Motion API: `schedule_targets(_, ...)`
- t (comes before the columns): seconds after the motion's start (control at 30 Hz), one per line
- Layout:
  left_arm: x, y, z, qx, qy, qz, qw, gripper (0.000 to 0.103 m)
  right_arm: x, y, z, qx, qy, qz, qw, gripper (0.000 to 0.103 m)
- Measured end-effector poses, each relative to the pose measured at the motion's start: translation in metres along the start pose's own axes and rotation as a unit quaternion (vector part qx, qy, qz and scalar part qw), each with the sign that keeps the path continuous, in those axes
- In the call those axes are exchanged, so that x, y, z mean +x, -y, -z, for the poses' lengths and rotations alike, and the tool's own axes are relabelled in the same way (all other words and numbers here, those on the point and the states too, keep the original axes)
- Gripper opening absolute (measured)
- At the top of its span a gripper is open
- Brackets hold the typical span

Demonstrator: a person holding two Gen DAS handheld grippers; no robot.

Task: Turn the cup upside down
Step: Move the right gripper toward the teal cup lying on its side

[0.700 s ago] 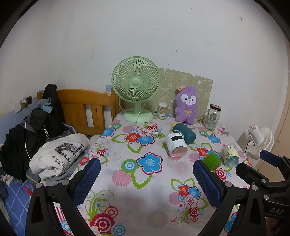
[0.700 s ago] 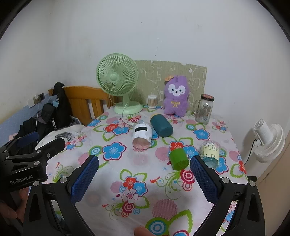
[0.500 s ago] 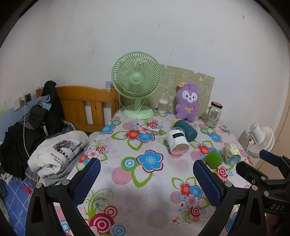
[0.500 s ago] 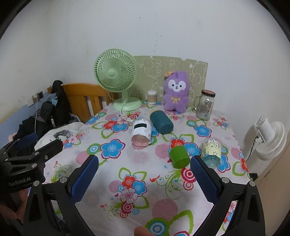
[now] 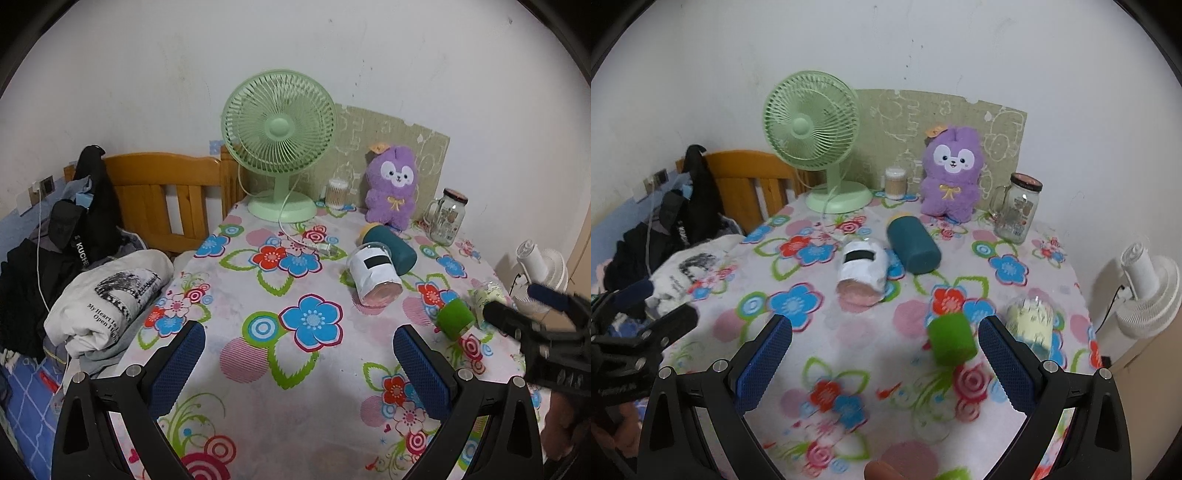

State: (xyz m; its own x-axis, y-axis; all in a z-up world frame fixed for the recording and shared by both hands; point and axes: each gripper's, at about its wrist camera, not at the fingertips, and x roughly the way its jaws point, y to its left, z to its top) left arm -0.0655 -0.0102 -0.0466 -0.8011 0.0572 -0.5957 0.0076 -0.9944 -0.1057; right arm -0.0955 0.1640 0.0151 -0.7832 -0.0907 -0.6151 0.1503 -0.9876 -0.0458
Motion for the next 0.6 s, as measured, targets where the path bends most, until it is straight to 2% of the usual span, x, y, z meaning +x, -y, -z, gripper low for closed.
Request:
schedule_targets(0.17, 0.030, 0.003, -0.011, 0.005, -0.014, 0.005, 0.9999, 0.103, 0.050, 0.024, -0.028, -0.017, -0.024, 0.015, 0.999, 0.102)
schedule_targets(0.3, 0.060, 0.008, -0.020, 0.012, -0.030, -0.001, 0.9995, 0.103, 0.109, 0.044, -0.046, -0.019, -0.072, 0.017, 0.997, 0.102)
schedule_targets(0.5, 0.095, 0.012, -0.029, 0.012, -0.059, -0.009, 0.9982, 0.103, 0.179, 0.055, -0.066, -0.035, -0.118, 0.014, 0.992, 0.102)
schedule_targets(0.6, 0.102, 0.012, -0.032, 0.006, -0.065, -0.007, 0.9978, 0.103, 0.209, 0.058, -0.071, -0.042, -0.146, 0.013, 0.988, 0.095)
